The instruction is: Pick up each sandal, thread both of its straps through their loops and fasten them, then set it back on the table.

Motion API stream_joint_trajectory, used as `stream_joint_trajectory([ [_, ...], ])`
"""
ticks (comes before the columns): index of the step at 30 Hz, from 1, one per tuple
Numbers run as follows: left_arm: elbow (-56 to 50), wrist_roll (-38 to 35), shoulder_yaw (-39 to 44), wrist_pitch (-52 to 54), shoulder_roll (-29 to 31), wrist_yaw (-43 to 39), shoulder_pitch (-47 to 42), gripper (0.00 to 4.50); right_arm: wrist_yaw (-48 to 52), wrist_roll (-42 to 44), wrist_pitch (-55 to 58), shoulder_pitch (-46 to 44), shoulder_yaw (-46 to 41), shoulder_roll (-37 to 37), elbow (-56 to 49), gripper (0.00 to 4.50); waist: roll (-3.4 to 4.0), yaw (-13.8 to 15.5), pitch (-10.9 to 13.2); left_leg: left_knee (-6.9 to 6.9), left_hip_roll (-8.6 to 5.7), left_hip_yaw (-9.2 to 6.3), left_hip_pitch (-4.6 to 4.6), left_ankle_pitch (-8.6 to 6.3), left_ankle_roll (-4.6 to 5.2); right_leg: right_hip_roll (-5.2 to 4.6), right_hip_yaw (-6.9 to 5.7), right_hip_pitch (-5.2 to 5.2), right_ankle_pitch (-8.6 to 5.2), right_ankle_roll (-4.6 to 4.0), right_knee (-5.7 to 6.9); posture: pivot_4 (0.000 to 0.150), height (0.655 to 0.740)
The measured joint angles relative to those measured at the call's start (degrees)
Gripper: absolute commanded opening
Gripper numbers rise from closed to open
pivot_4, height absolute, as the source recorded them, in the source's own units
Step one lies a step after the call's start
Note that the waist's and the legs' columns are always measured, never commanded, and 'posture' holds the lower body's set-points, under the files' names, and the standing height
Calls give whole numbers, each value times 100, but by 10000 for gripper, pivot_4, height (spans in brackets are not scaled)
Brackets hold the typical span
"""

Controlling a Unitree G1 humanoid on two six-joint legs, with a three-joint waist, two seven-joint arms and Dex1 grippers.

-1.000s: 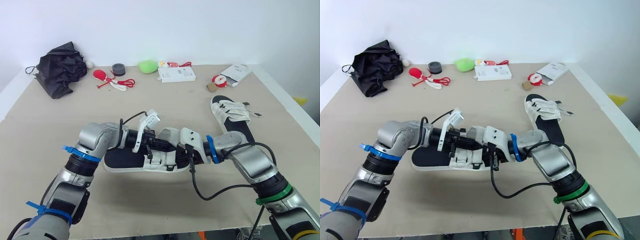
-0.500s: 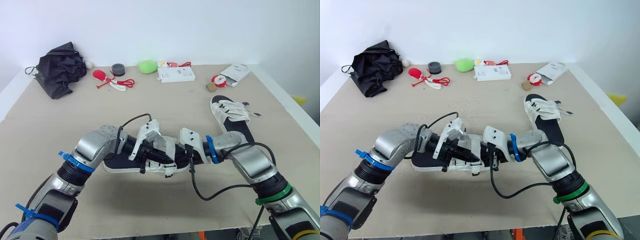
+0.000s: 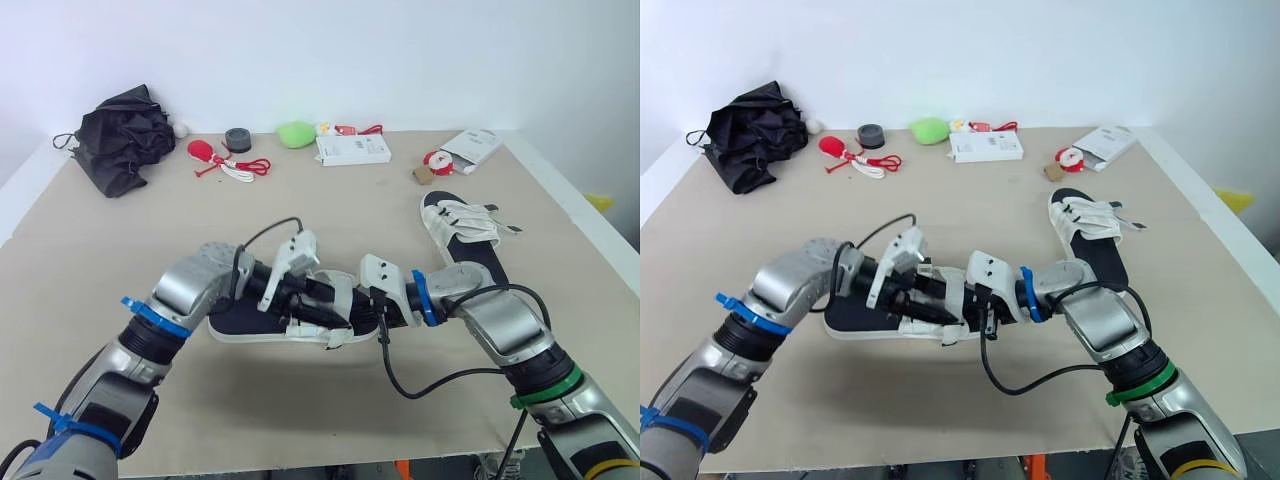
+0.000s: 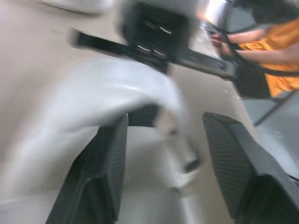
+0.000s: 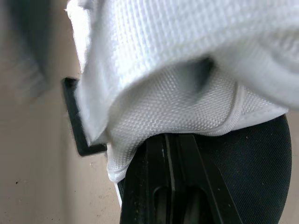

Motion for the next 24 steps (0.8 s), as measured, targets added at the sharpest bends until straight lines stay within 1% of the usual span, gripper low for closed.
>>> stream_joint_trajectory([
  [1,8,4,46,-22,97,-82,-52,26950,12,0,-1,0,-1,0,0,0,1,-1,0,-3,0,1,0,-2,-2,1,1,0,-2,-4,0,1500,7400],
  [4,26,20,185,-392,640,-740,-141,26950,97,1,-19,-7,-1,-2,0,0,1,-4,0,-7,3,3,1,-10,-7,5,2,-2,-12,-18,-1,1500,7400],
  [5,19,-34,284,-457,712,-894,-138,26950,115,1,-25,-8,-4,-7,4,0,0,-1,0,-7,3,1,0,-11,-7,4,0,-1,-14,-20,0,1500,7400],
  [7,-165,-355,533,-338,761,-1077,-111,26950,121,0,-36,-12,-5,-9,11,0,-5,1,3,-7,5,1,-2,-11,-7,3,-1,-2,-14,-20,0,1500,7400],
  [8,-539,-805,761,39,825,-1168,9,26950,116,0,-44,-40,5,8,29,0,-4,-17,4,-7,5,6,-2,-12,-7,2,5,-4,-14,-19,-1,1500,7400],
  [9,-1210,-1489,909,644,997,-1354,258,26950,120,0,-52,-31,10,23,49,0,-3,-25,3,-7,5,6,-1,-13,-9,1,9,-3,-15,-18,0,1500,7400],
  [11,-1499,-1740,939,923,1110,-1375,458,26950,116,0,-55,-41,17,26,67,0,-2,-23,4,-7,7,5,6,-14,-10,4,9,0,-16,-16,1,1500,7400],
  [13,-1952,-1910,918,1187,1267,-1262,999,26950,111,0,-74,-57,25,42,110,0,2,-21,5,-7,8,4,11,-13,-11,4,9,3,-15,-16,2,1500,7400],
  [16,-2153,-1687,689,1146,1293,-949,1613,26950,111,-6,-81,-59,17,39,140,0,2,-2,5,-6,10,2,13,-8,-15,7,7,5,-13,-14,4,1500,7400],
  [18,-2131,-1315,486,966,1255,-605,1877,26950,105,-7,-85,-63,11,39,165,0,1,3,5,-5,12,1,12,-2,-14,8,5,4,-8,-13,4,1500,7400],
  [20,-2025,-1012,450,626,1028,-283,1954,26950,103,-9,-85,-59,5,29,169,0,1,12,5,-5,12,2,12,0,-13,7,5,4,-5,-12,4,1500,7400],
  [24,-1907,-775,439,343,737,72,1985,26950,98,-9,-86,-46,9,29,124,0,1,14,4,-6,11,3,9,-1,-13,7,7,2,-6,-13,3,1500,7400],
])
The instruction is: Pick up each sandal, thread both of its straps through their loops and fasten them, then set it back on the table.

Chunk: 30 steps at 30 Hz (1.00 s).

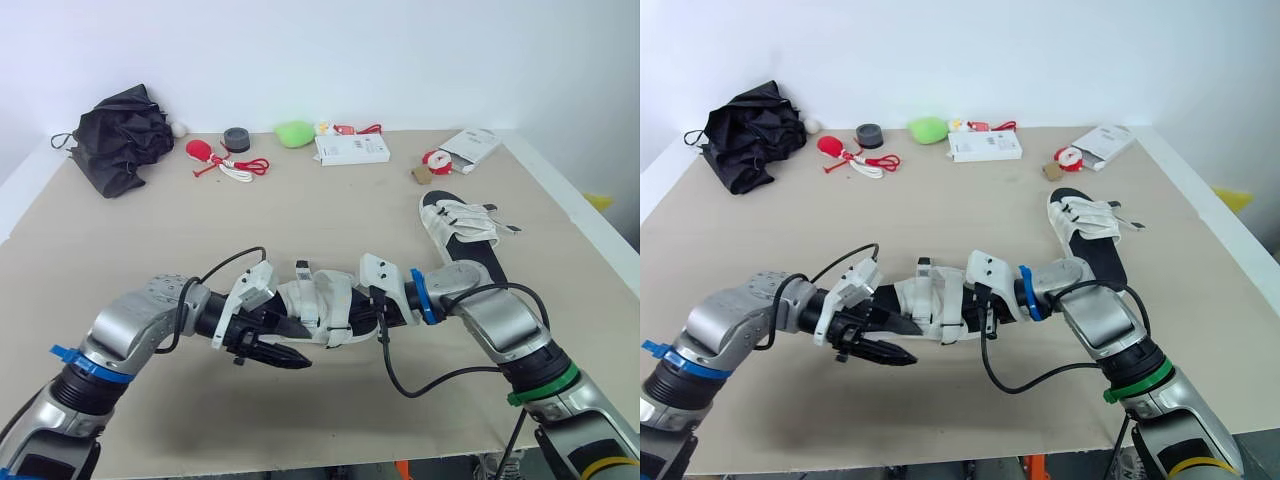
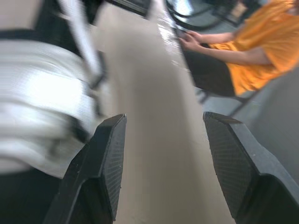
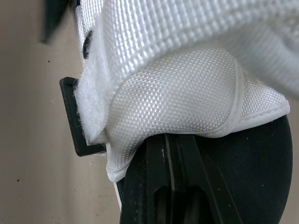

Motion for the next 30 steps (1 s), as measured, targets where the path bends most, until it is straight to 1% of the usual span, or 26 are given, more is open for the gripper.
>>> stream_joint_trajectory([
  [2,1,99,-11,-129,-33,59,50,26950,8,0,0,16,-4,-4,-21,0,1,0,-1,-1,-1,1,0,-3,1,-1,0,1,-2,-4,0,1500,7400],
  [5,176,306,-65,-367,-360,347,129,26950,-18,-4,5,29,-16,-32,-18,0,4,3,-3,2,-7,1,3,-1,5,-10,-1,5,3,6,0,1500,7400],
  [14,274,643,-253,-830,-441,508,192,26950,-95,-4,16,54,-15,-36,-36,0,11,7,-14,4,-7,0,8,9,13,-24,-3,10,13,14,0,1500,7400],
  [19,382,774,-313,-795,-591,666,201,26950,-89,-4,22,54,-16,-64,-34,0,16,16,-17,4,-11,-1,6,9,13,-22,-5,10,13,13,-1,1500,7400],
  [21,407,774,-308,-613,-722,784,168,26950,-86,-5,22,44,-16,-76,-25,0,15,25,-20,7,-15,-3,7,13,19,-24,-7,15,17,21,-1,1500,7400],
  [24,412,623,-238,30,-1020,1078,33,26950,-94,-54,35,17,-12,-86,9,0,16,34,-21,13,-21,-1,5,27,42,-43,-6,18,23,31,-14,1500,7400],
  [28,357,401,-160,714,-1140,1302,-83,26950,-69,-108,37,-8,-12,-86,45,0,16,34,-21,22,-27,0,5,32,47,-63,-6,16,26,37,-19,1500,7400],
  [30,352,366,-149,794,-1154,1308,-96,26950,-40,-112,40,-16,-12,-88,46,0,15,34,-21,21,-29,0,3,32,47,-64,-6,22,26,36,-19,1500,7400],
])
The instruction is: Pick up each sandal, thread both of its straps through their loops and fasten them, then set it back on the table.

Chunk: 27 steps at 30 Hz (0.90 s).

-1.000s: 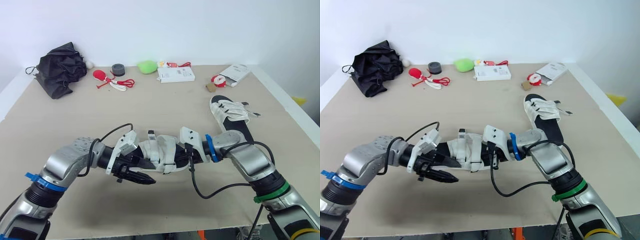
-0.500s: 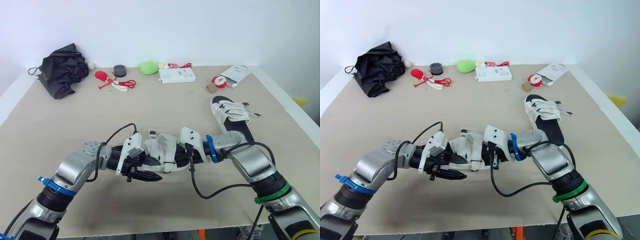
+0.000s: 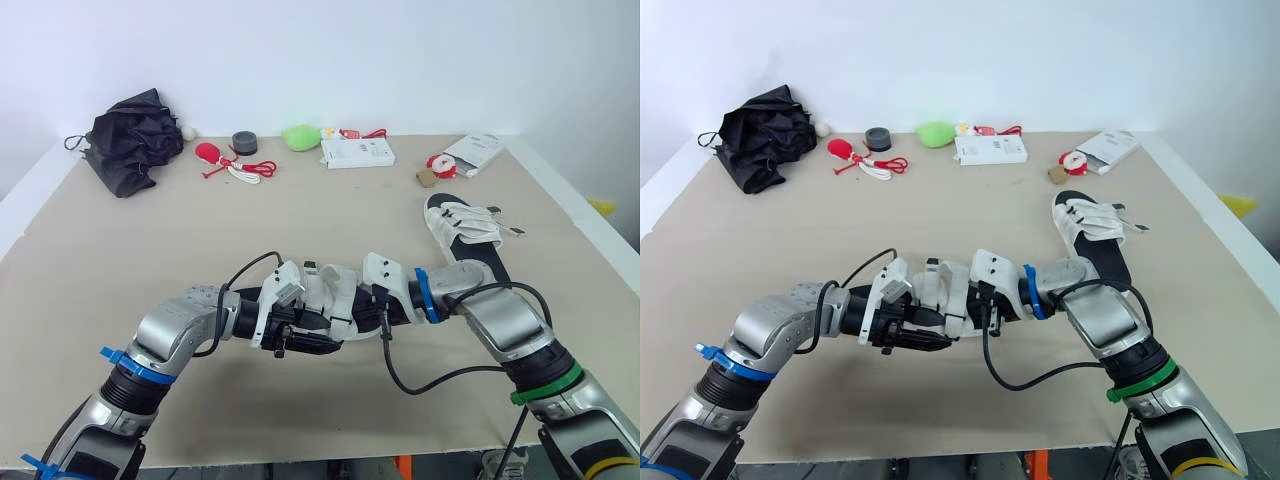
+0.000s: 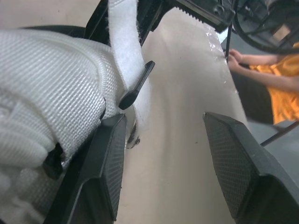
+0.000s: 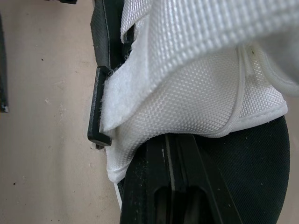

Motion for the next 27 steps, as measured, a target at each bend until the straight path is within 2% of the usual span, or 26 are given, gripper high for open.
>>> stream_joint_trajectory([
  [1,1,-14,-3,17,-12,0,-16,26950,22,-3,1,-6,0,-1,3,0,0,0,0,-1,0,0,-1,0,0,0,0,1,0,0,0,1500,7400],
  [5,32,-51,0,179,-111,31,-44,18594,54,-9,1,-5,-2,-5,-2,0,0,0,-1,-2,-3,0,-2,0,-1,-2,1,1,1,2,0,1500,7400],
  [6,51,-50,-6,204,-131,54,-44,15422,54,-9,1,-5,-2,-4,-4,0,0,0,-1,-2,-3,1,-3,0,0,-3,2,0,1,2,0,1500,7400],
  [7,100,-51,-107,270,-228,138,-35,8901,52,-8,1,-7,-2,8,-11,0,-2,-9,1,-2,-2,2,-9,0,-1,-2,3,-5,3,4,0,1500,7400],
  [8,104,-51,-130,285,-245,147,-35,8901,51,-9,1,-7,-1,12,-12,0,-2,-9,1,-2,-2,2,-10,0,-1,-1,3,-6,3,4,0,1500,7400],
  [10,162,-38,-197,366,-281,220,-23,1966,48,-8,0,-5,5,45,-20,0,-2,-18,4,-12,0,0,-16,-2,-3,7,3,-17,11,15,0,1500,7400],
  [11,177,-37,-195,374,-277,243,-24,315,57,-7,0,-5,8,47,-28,0,-2,-18,4,-19,1,-1,-15,-4,-6,11,3,-18,7,9,0,1500,7400],
  [24,303,-37,-195,451,-323,357,-114,315,69,-11,-47,-25,16,65,13,0,-1,-20,5,-21,12,-5,-13,-13,-16,25,-1,-19,-1,-4,0,1500,7400],
  [27,302,-227,-195,783,-142,205,-288,315,72,-8,-57,-26,18,90,8,0,-1,-23,8,-23,16,-5,-15,-14,-17,31,-1,-22,-3,-7,0,1500,7400],
])
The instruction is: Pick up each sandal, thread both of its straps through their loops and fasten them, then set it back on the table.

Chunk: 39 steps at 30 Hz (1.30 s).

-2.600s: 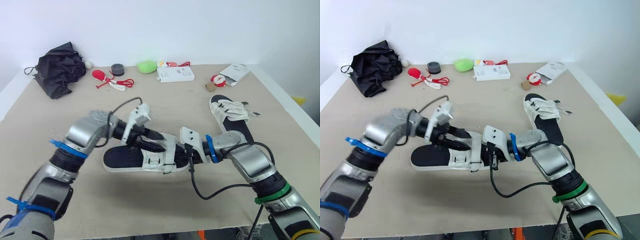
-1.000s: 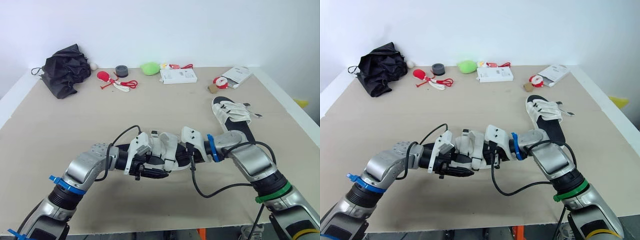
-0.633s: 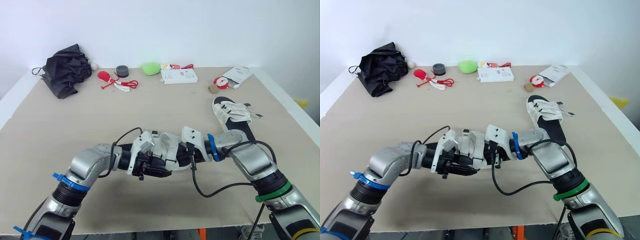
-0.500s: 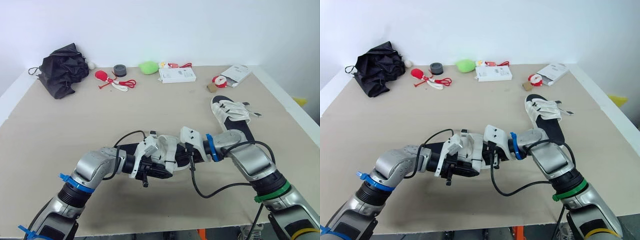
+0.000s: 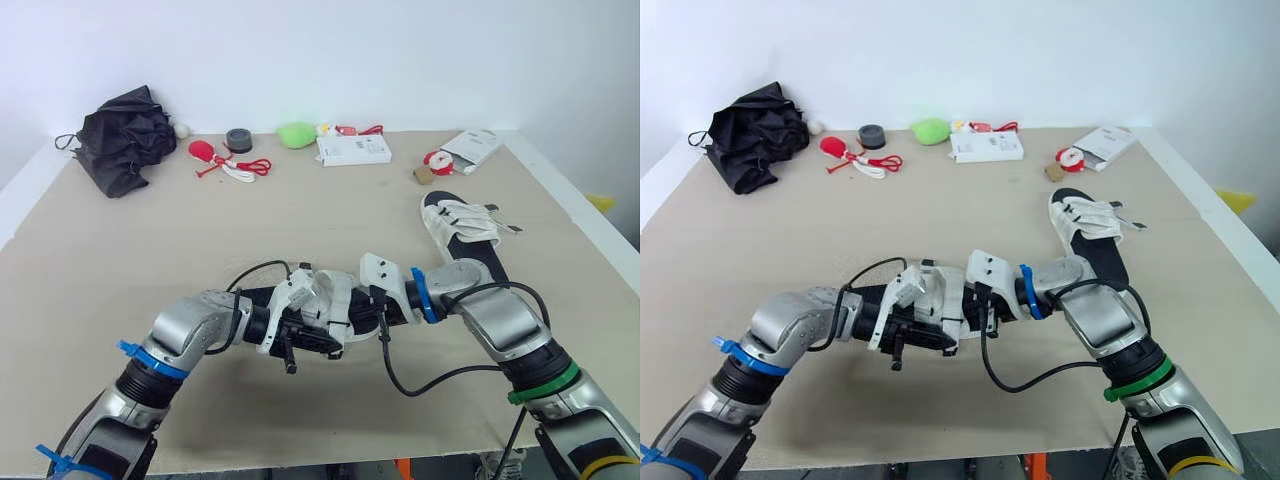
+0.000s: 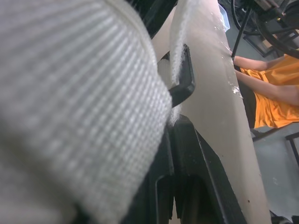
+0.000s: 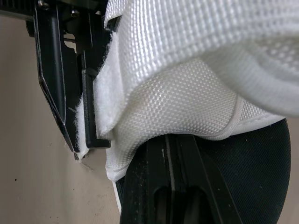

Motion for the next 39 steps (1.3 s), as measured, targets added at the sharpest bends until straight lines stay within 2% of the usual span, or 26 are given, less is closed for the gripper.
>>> stream_joint_trajectory([
  [4,-364,-1060,128,962,702,-1029,-581,315,49,10,-52,-10,10,21,-13,0,-6,-22,13,-7,4,1,-6,-4,-7,14,1,-10,-8,-13,1,1500,7400],
  [7,-444,-1317,133,1140,882,-1284,-659,315,79,10,-53,-9,2,20,-10,0,-7,-29,14,-8,6,1,-6,-9,-15,19,3,-10,-13,-20,1,1500,7400],
  [12,-458,-1652,265,1509,749,-1196,-902,315,91,9,-53,-11,2,21,-11,0,-9,-30,15,-9,4,1,-6,-10,-16,22,5,-10,-14,-20,1,1500,7400],
  [16,-207,-2040,743,2123,84,-572,-981,315,110,9,-54,-20,2,21,-8,0,-12,-30,17,-9,5,0,-6,-11,-18,25,5,-10,-16,-20,2,1500,7400],
  [20,230,-2237,1288,2584,-339,-59,-1113,315,113,7,-53,-23,0,20,0,0,-13,-27,18,-8,4,-3,-6,-11,-18,29,3,-8,-16,-20,3,1500,7400],
  [24,1507,-2038,2264,2899,-1093,1084,-1470,315,100,4,-54,-35,5,26,32,0,-18,-29,21,-3,0,-1,1,-10,-17,25,3,0,-11,-12,4,1500,7400],
  [29,2377,-1815,2995,3066,-1458,2041,-1612,315,91,1,-53,-25,-3,25,36,0,-20,-32,22,-3,0,1,3,-9,-20,21,5,1,-9,-9,6,1500,7400],
  [35,2737,-1735,3316,3067,-1692,2433,-1760,315,48,-5,-52,-8,-15,17,45,0,-20,-24,21,0,-2,-1,8,-1,-27,8,3,9,0,3,5,1500,7400],
  [36,3160,-1637,3743,3063,-1911,2829,-1935,315,5,-11,-52,-13,-19,12,46,0,-20,-21,21,1,-5,-1,12,12,-22,2,1,14,9,13,5,1500,7400],
  [37,3286,-1609,3925,3064,-1992,3002,-1971,2920,-10,-12,-52,-9,-19,12,45,0,-20,-21,21,1,-7,-2,13,19,-21,-1,0,14,15,17,5,1500,7400],
  [38,3315,-1604,3952,3064,-2004,3035,-1974,2920,-15,-15,-52,-9,-19,12,45,0,-20,-21,20,1,-8,-2,13,24,-20,-3,-1,14,20,19,5,1500,7400],
  [39,3375,-1593,4000,3063,-2012,3094,-1975,7384,-35,-29,-53,-9,-19,13,45,0,-20,-22,21,1,-8,-1,12,30,-20,-6,-2,14,27,18,4,1500,7400],
])
